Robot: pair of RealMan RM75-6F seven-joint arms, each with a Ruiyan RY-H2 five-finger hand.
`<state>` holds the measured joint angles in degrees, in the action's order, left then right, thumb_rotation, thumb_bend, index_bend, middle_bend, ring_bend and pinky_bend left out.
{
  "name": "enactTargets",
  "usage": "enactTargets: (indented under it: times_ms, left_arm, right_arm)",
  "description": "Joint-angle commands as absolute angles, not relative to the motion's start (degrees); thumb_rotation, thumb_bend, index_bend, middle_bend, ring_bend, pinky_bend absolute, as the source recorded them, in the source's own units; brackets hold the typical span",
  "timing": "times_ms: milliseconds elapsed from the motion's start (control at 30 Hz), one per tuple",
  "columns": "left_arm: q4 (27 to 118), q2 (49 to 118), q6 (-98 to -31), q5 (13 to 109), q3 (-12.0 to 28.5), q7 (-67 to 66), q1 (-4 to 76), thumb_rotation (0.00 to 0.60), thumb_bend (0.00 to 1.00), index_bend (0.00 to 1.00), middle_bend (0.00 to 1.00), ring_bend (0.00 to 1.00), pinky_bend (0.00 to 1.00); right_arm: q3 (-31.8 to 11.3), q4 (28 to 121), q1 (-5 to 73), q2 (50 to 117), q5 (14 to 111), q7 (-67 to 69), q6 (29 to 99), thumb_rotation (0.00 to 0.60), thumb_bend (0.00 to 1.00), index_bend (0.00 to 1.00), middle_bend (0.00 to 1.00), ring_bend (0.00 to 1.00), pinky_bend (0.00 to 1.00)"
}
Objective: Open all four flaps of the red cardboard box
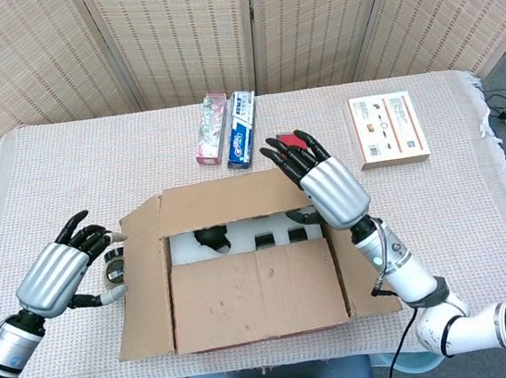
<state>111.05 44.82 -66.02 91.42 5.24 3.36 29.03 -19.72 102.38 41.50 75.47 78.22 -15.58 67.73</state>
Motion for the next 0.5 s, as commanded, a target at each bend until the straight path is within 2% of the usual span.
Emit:
enactTargets:
  times_ms: [33,333,500]
  left_arm:
    - [110.9,44.7,-66.3,91.7,5.2,3.7,28.8,0.000,0.17,0.25,0.32,0.22,0.00]
    - [110.7,43.6,-68.2,93.9,5.2,5.6,28.1,0.000,0.17,0.26,0.32,0.22,0.00]
    - [110.8,43.2,-68.7,96.1,5.0,8.5,28.3,0.000,0.17,0.29,0.32,0.23,0.00]
  right_arm:
    - [-21.7,102.3,42.5,74.6,76.7,-16.6,68.0,0.600,0.18,0.00,0.09,0.19,0.06]
    - [-28.0,98.0,48.5,75.1,66.4,-23.3,65.3,0.600,0.18,0.00,0.09,0.19,0.06]
    - [-30.0,93.1,52.3,76.3,61.2,-25.0,62.9,0.600,0.18,0.00,0.09,0.20,0.06]
